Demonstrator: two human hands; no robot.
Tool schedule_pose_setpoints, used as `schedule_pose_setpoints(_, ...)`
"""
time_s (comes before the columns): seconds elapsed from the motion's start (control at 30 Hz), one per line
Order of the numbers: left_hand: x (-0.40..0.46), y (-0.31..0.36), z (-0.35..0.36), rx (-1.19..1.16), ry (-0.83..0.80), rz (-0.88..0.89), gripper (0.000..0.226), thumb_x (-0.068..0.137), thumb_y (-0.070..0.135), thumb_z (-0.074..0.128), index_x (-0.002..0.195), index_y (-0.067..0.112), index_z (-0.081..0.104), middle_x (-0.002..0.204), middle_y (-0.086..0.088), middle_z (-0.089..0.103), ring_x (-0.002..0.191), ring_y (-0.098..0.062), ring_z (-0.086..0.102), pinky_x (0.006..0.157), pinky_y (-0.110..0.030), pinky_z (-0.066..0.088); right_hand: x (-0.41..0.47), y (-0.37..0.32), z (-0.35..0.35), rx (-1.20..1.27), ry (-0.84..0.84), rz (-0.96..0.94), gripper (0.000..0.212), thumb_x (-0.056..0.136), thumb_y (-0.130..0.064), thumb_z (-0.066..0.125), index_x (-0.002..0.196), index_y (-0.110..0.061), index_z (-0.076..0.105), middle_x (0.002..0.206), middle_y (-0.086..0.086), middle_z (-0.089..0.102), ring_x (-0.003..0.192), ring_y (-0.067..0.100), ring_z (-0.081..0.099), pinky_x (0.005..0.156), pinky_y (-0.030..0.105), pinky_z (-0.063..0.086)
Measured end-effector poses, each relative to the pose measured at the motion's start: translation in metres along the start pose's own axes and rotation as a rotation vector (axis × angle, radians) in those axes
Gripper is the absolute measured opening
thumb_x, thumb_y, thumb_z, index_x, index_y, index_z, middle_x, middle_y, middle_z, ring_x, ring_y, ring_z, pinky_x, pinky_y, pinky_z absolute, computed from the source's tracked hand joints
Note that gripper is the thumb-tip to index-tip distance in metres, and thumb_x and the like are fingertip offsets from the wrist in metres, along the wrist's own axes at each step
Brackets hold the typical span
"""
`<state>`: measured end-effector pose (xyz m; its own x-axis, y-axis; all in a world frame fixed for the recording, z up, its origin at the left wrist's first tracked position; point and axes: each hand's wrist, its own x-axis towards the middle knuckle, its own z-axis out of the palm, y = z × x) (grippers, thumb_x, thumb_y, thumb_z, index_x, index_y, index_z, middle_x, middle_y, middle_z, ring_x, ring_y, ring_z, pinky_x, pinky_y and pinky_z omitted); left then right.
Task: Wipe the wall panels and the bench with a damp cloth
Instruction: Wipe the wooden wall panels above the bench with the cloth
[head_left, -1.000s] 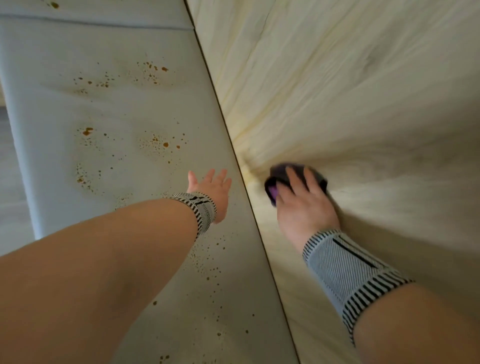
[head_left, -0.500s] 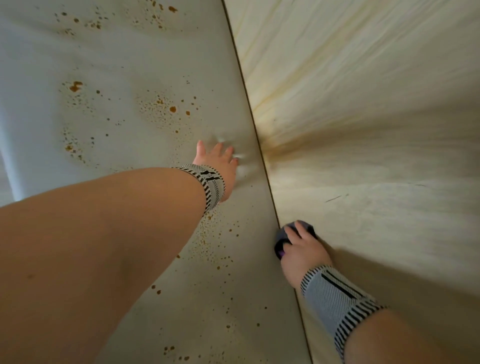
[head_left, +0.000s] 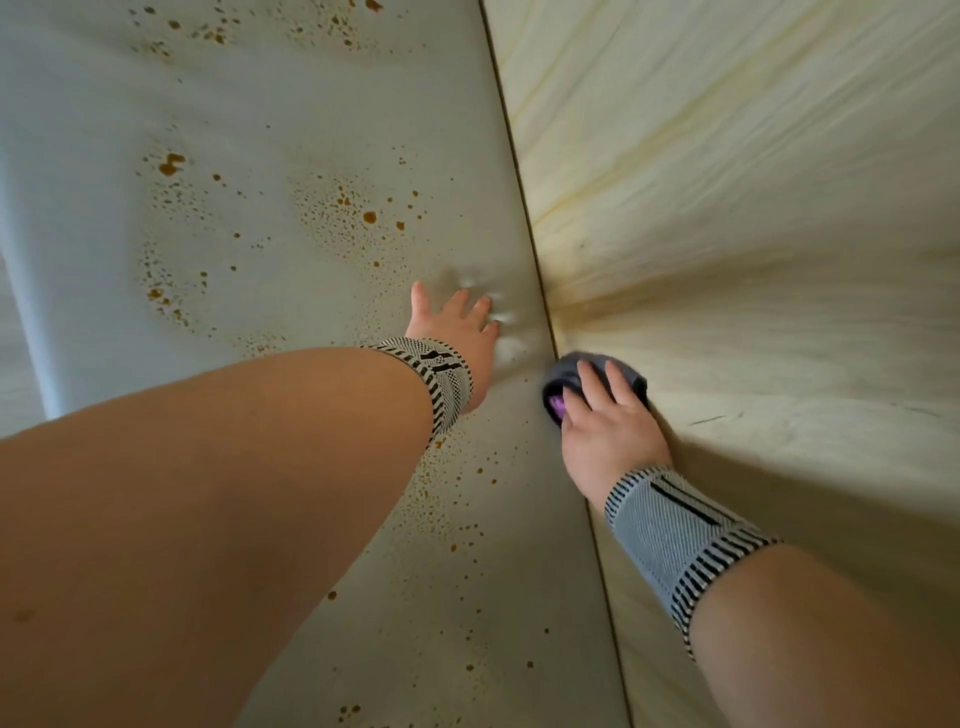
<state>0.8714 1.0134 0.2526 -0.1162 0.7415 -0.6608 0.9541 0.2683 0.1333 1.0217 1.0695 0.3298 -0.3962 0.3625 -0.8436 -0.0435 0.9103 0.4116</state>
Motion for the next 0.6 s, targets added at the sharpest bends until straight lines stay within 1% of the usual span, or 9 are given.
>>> schedule_pose_setpoints(0.03,0.001,0.000,0.002,-0.006,0.005,0.003,0.086,0.090,0.035,0.057,0.159,0.022,0.006,0.166,-0.004,-0.007,0.152,-0.027,-0.007,0.113,-0.071,0.002,0.008,0.004,-0.007,0.003,0.037,0.033,0.051,0.101,-0.024,0.022,0.150,-0.011,0.031,0.162,0.009,0.013,0.147,0.039,-0.007,0.117,0.056,-0.008)
schedule_pose_setpoints(0.1,0.002,-0.001,0.003,-0.016,0.006,0.017,0.084,0.092,0.035,0.054,0.159,0.022,0.004,0.166,-0.004,-0.008,0.152,-0.027,-0.008,0.113,-0.071,0.001,0.025,0.012,-0.022,-0.002,0.084,0.075,0.051,0.101,-0.024,0.021,0.150,-0.013,0.033,0.161,0.007,0.017,0.147,0.039,-0.006,0.118,0.055,-0.007)
schedule_pose_setpoints(0.23,0.003,-0.001,0.000,-0.006,-0.015,0.024,0.086,0.091,0.034,0.055,0.158,0.022,0.003,0.166,-0.004,-0.008,0.152,-0.028,-0.008,0.113,-0.071,0.000,0.038,0.022,-0.038,0.025,0.079,0.117,0.050,0.103,-0.027,0.022,0.150,-0.015,0.033,0.161,0.004,0.021,0.148,0.037,-0.007,0.116,0.053,-0.009)
schedule_pose_setpoints(0.43,-0.013,0.004,-0.034,-0.034,-0.079,0.019,0.092,0.087,0.029,0.063,0.159,0.019,0.007,0.166,-0.008,-0.002,0.152,-0.030,-0.003,0.115,-0.068,-0.001,-0.005,0.039,-0.052,0.040,0.109,0.175,0.051,0.103,-0.026,0.018,0.152,-0.012,0.028,0.161,0.004,0.017,0.148,0.035,-0.008,0.116,0.052,-0.012)
schedule_pose_setpoints(0.47,-0.019,0.008,-0.041,-0.067,-0.070,0.026,0.093,0.087,0.027,0.062,0.159,0.018,0.004,0.166,-0.007,-0.002,0.152,-0.029,-0.003,0.115,-0.068,-0.002,-0.014,0.044,-0.057,0.051,0.116,0.187,0.052,0.103,-0.026,0.018,0.152,-0.012,0.027,0.162,0.004,0.017,0.148,0.034,-0.009,0.116,0.052,-0.012)
schedule_pose_setpoints(0.53,-0.032,0.020,-0.055,-0.124,0.010,0.080,0.095,0.089,0.026,0.060,0.158,0.019,-0.005,0.166,-0.003,-0.007,0.152,-0.027,-0.005,0.116,-0.066,-0.003,-0.035,0.054,-0.068,0.062,0.125,0.216,0.052,0.103,-0.027,0.017,0.153,-0.013,0.025,0.162,0.002,0.014,0.148,0.033,-0.011,0.116,0.050,-0.014)
schedule_pose_setpoints(0.6,-0.047,0.033,-0.069,-0.141,0.120,0.154,0.092,0.093,0.033,0.055,0.157,0.020,-0.010,0.165,0.000,-0.014,0.152,-0.026,-0.010,0.116,-0.066,-0.002,-0.057,0.064,-0.077,0.056,0.134,0.243,0.053,0.103,-0.029,0.017,0.154,-0.015,0.018,0.163,0.000,0.009,0.148,0.031,-0.013,0.115,0.050,-0.015)
